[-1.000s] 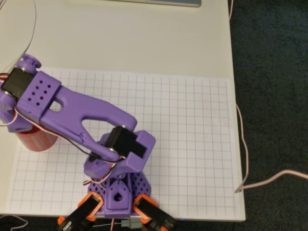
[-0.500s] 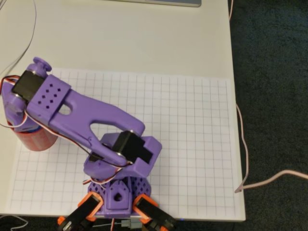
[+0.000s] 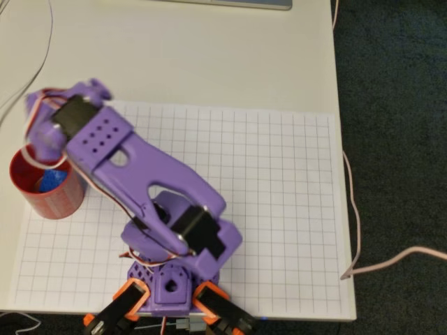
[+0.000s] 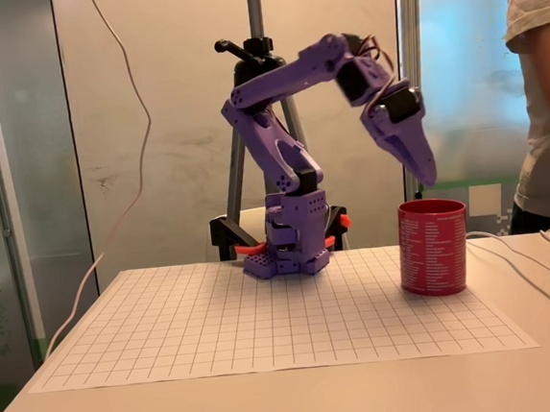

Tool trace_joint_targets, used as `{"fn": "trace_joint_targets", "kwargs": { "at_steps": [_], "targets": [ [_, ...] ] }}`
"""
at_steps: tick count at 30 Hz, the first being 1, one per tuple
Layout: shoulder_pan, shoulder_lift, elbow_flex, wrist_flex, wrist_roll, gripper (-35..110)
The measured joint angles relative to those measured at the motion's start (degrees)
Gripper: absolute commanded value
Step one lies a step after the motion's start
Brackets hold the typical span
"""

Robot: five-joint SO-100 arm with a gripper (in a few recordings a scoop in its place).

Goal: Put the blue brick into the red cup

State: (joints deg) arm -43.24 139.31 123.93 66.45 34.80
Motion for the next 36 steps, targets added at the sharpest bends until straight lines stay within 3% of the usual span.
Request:
{"fn": "trace_joint_targets", "kwargs": {
  "at_steps": [7,15,18,25,29,36],
  "targets": [
    [30.41,14.77,3.25,-7.91,-10.2,0],
    [46.93,45.7,15.12,-10.55,-26.89,0],
    [48.43,49.13,18.19,-10.63,-31.29,0],
    [40.08,49.13,39.99,-23.2,-34.98,0],
    [34.72,48.78,51.68,-23.03,-33.93,0],
    [33.57,49.31,55.99,-19.78,-31.11,0]
  ]
}}
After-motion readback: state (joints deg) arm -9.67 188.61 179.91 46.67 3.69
